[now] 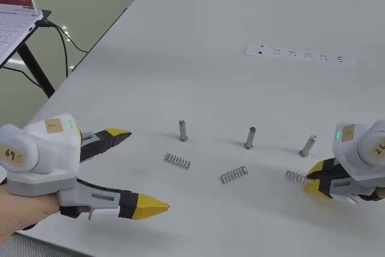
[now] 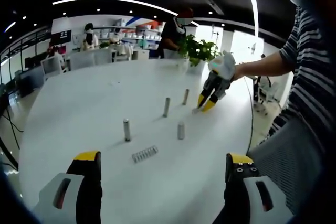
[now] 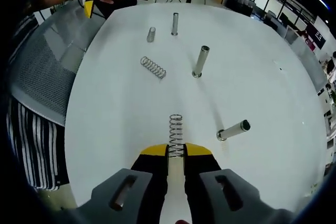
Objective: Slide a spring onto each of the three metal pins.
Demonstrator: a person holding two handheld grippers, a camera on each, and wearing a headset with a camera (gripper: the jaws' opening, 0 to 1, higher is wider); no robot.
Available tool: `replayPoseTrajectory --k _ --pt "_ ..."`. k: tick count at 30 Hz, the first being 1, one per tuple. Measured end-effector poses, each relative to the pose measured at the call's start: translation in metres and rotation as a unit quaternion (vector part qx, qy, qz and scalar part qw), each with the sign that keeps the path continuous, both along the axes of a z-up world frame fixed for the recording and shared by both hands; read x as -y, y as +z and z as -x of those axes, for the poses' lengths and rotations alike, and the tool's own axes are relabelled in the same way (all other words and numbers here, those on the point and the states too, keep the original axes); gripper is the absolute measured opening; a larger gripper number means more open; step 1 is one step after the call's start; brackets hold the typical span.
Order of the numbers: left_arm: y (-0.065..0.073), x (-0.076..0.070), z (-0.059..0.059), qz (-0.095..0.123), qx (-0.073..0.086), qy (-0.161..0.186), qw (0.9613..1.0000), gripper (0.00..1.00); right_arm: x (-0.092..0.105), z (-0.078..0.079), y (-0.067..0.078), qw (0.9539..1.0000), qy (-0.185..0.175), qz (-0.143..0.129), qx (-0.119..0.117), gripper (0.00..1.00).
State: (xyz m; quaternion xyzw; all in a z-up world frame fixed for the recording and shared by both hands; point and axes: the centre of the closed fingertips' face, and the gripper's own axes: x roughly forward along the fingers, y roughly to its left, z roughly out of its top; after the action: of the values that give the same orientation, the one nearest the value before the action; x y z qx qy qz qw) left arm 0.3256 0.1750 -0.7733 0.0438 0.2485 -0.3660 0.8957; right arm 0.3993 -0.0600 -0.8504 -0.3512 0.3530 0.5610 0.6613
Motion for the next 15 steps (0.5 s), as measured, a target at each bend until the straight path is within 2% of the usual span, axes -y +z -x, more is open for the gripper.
replayPoseTrajectory --k 8,15 --pt "-0.009 0.022 0.006 0.004 -0.014 -0.037 0.9992 0.9 -0.013 0.013 0.021 0.9996 0.02 -0.019 0.008 0.08" --pt "-0.014 0.049 0.007 0.007 -0.019 -0.08 0.9966 0.87 -0.026 0.028 0.035 0.9979 0.057 -0.025 0.016 0.08"
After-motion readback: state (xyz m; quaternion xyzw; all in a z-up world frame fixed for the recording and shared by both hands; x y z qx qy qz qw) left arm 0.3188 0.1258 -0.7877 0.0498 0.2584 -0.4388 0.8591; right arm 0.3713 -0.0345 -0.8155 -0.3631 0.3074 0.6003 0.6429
